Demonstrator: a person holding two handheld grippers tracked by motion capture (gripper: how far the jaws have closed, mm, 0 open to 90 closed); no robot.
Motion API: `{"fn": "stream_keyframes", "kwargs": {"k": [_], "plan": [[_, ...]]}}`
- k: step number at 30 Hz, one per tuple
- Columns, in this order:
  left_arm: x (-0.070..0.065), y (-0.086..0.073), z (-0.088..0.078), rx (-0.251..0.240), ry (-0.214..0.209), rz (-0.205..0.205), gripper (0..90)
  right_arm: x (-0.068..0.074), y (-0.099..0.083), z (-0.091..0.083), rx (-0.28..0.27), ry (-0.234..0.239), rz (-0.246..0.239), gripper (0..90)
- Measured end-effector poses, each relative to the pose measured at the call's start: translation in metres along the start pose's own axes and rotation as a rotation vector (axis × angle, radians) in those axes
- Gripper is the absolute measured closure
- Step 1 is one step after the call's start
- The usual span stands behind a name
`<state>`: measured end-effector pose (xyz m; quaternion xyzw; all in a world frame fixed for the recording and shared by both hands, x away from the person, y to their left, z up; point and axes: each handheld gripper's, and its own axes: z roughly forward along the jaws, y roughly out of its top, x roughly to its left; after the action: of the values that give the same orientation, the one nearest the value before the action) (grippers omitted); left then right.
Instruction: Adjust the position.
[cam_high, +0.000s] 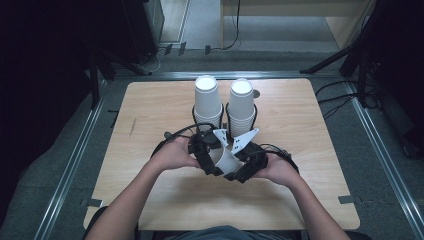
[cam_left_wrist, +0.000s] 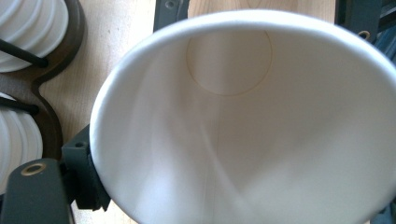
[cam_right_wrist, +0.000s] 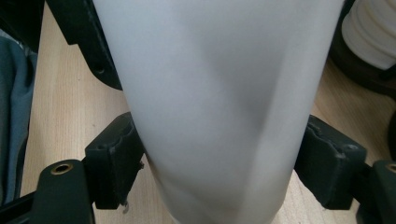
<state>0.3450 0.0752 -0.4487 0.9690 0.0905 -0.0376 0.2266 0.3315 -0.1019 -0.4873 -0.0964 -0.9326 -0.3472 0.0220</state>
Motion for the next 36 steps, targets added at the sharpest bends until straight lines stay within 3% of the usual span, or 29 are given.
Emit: {"fn": "stream_keyframes", "kwargs": {"k": [1, 3, 5, 7, 12, 20, 25, 30, 33, 36], "plan": [[0.000, -0.001, -0.001, -0.009, -0.002, -0.004, 9.6, 0.000, 0.000, -0.001, -0.004, -0.003, -0.001, 22.1], [-0.002, -0.003, -0.003, -0.046, 0.031, 0.017, 8.0, 0.001, 0.001, -0.002, -0.011, -0.006, -0.007, 22.1], [-0.003, -0.004, -0.005, -0.068, 0.066, -0.003, 0.0, 0.000, 0.002, -0.004, -0.023, -0.003, -0.004, 22.1], [-0.002, -0.006, -0.010, -0.111, 0.067, -0.023, 0.0, -0.001, 0.001, -0.006, -0.031, -0.009, -0.008, 22.1], [0.003, -0.013, -0.019, -0.207, 0.049, -0.068, 0.0, -0.004, 0.000, -0.013, -0.071, -0.017, 0.004, 22.1], [0.005, -0.020, -0.027, -0.286, 0.031, -0.102, 0.0, -0.007, -0.002, -0.021, -0.118, -0.030, 0.012, 22.0], [0.009, -0.028, -0.030, -0.366, -0.010, -0.150, 0.0, -0.008, -0.002, -0.027, -0.152, -0.031, 0.028, 22.0], [0.008, -0.034, -0.032, -0.431, -0.010, -0.158, 0.0, -0.010, -0.002, -0.030, -0.181, -0.026, 0.043, 22.0], [0.008, -0.036, -0.030, -0.485, -0.019, -0.186, 0.0, -0.010, -0.002, -0.031, -0.193, -0.018, 0.044, 22.0], [0.008, -0.035, -0.027, -0.495, -0.034, -0.194, 0.0, -0.010, -0.001, -0.031, -0.210, -0.012, 0.050, 22.0]]}}
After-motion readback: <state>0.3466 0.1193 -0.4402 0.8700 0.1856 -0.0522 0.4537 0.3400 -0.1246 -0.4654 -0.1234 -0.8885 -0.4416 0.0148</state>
